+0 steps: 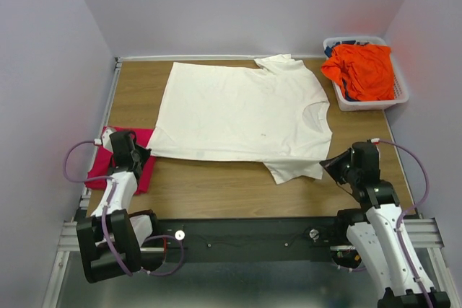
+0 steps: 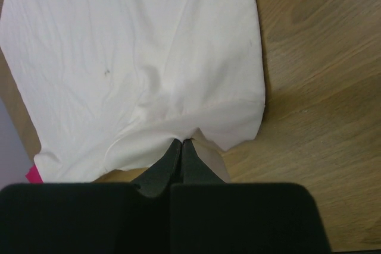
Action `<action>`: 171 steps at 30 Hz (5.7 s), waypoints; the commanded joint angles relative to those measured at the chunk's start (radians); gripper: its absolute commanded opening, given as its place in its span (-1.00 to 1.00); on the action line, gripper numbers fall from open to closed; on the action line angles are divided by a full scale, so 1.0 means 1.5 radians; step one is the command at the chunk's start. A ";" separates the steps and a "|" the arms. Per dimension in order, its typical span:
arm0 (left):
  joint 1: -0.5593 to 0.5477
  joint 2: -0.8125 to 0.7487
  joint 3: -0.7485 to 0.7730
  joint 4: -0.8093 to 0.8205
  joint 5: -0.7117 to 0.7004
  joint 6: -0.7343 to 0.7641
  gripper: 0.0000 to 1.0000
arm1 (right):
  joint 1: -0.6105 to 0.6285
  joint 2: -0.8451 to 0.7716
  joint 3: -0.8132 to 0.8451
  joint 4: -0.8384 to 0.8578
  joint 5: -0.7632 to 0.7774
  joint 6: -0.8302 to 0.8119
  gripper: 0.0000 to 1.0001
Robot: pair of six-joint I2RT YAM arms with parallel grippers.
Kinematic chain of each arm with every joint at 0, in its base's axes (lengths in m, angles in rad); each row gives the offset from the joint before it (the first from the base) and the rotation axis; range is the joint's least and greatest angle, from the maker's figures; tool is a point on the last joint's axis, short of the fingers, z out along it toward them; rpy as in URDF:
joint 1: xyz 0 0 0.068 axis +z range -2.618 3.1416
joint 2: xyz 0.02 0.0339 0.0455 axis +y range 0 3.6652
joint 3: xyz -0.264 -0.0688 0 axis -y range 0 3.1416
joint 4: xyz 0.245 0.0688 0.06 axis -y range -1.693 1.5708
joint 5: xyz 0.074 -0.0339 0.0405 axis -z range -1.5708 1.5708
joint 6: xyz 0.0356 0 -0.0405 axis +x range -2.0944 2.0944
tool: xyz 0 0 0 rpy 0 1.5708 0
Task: Fold and stack the t-shirts
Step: Fold the tshirt
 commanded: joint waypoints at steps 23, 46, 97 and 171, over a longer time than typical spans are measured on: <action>-0.060 0.055 -0.016 0.039 -0.078 -0.061 -1.00 | -0.004 0.138 0.080 0.055 0.021 -0.039 -0.99; 0.000 -0.023 -0.029 -0.005 -0.090 -0.035 -1.00 | -0.004 0.169 0.048 0.097 -0.014 -0.062 -0.99; -0.132 0.047 0.234 -0.150 -0.149 -0.031 -1.00 | -0.019 0.435 0.336 0.157 0.097 -0.099 -0.99; -0.129 0.586 0.656 -0.174 -0.101 0.068 -0.54 | -0.065 0.845 0.533 0.205 -0.035 -0.172 -0.95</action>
